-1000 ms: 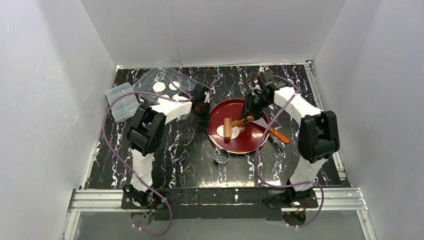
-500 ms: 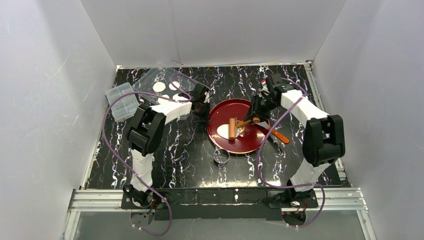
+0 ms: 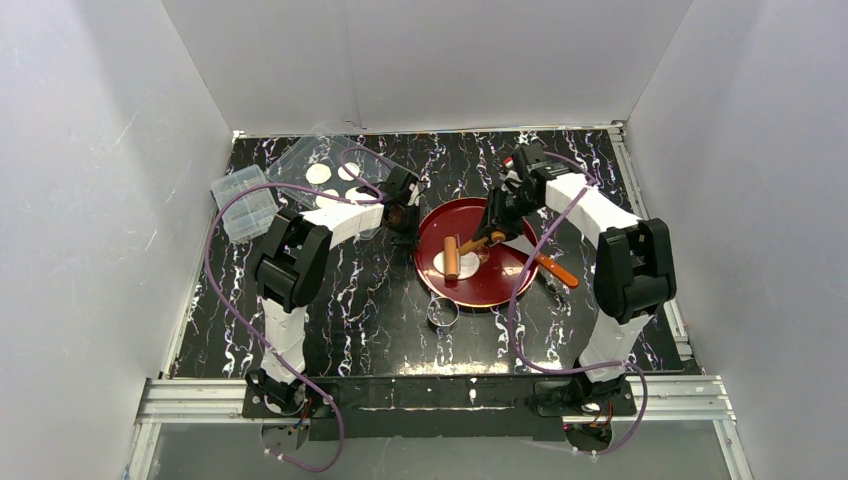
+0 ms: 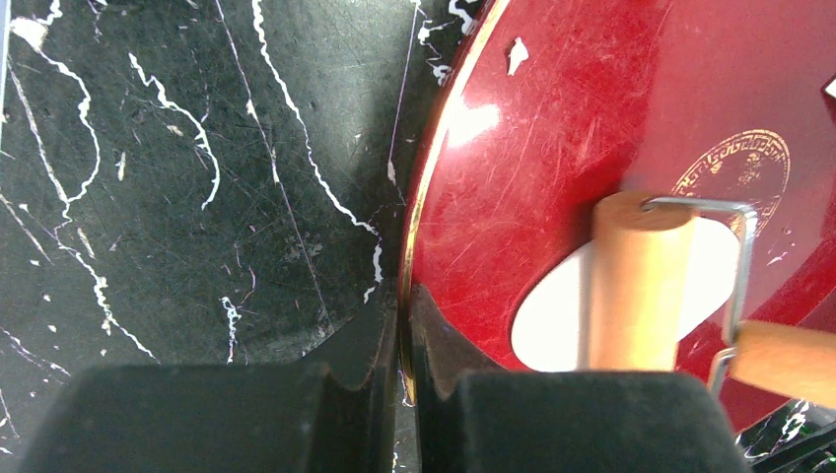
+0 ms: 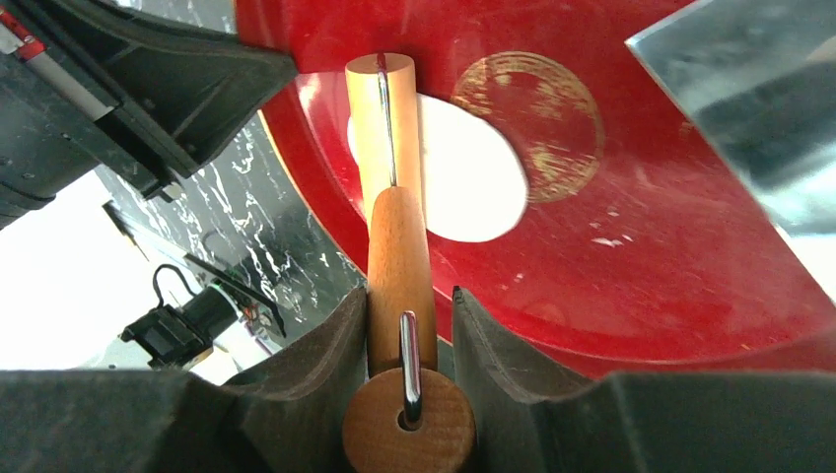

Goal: Roll out the dumpling wrappers from the dough

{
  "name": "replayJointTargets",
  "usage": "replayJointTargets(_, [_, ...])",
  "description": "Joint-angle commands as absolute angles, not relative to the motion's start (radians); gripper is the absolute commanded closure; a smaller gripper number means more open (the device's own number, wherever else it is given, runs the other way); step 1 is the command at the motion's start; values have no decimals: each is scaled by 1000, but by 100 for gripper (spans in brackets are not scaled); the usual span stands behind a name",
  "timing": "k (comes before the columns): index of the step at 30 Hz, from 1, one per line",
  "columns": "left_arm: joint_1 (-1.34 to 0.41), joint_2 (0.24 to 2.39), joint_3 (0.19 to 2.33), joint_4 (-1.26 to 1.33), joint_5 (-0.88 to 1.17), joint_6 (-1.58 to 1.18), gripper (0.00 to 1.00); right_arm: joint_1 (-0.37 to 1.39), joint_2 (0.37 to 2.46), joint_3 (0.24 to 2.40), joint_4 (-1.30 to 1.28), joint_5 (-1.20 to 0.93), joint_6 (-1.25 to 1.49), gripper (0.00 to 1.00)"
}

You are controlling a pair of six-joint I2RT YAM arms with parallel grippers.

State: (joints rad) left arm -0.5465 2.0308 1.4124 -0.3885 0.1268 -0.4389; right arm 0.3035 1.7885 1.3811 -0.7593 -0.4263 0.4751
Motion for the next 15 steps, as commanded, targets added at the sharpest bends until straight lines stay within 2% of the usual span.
replayJointTargets(1, [-557, 2027, 1368, -500, 71, -379, 100, 336, 1841, 1387, -826, -323, 457, 99])
replayJointTargets(10, [-557, 2033, 1367, -499, 74, -382, 100, 185, 1699, 1209, -861, -221, 377, 99])
replayJointTargets(15, [-557, 2030, 1367, -499, 74, -379, 100, 178, 1703, 1199, -865, -196, 375, 99])
